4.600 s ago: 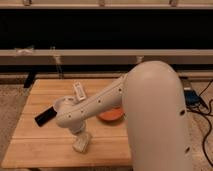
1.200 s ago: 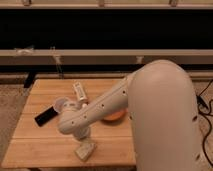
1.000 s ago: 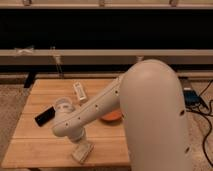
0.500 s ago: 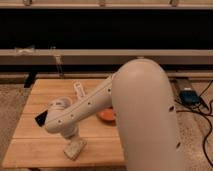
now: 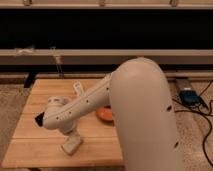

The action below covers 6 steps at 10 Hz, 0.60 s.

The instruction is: Wipe the white sponge on the table

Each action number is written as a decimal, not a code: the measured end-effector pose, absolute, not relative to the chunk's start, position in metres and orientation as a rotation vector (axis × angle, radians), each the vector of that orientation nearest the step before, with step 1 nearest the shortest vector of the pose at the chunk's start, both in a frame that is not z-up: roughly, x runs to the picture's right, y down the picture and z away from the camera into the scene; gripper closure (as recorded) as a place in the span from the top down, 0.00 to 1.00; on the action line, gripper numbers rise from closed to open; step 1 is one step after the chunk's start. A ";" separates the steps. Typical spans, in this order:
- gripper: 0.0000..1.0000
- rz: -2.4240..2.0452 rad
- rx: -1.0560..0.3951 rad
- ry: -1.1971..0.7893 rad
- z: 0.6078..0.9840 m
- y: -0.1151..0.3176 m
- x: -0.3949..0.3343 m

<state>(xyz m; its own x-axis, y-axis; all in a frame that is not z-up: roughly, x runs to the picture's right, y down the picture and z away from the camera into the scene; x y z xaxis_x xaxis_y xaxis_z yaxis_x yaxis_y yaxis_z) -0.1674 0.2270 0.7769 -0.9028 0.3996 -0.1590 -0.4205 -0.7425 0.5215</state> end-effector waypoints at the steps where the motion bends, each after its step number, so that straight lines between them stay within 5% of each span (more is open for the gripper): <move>1: 0.00 2.600 -0.041 0.781 0.780 0.221 -0.163; 3: 0.07 2.652 -0.015 0.769 0.784 0.207 -0.152; 6: 0.38 2.708 0.011 0.744 0.783 0.192 -0.140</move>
<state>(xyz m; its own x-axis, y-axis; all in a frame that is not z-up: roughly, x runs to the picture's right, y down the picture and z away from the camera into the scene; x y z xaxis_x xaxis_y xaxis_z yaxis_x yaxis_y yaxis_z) -0.1398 0.1922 0.7827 -0.9448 0.3178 -0.0794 -0.3137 -0.8083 0.4982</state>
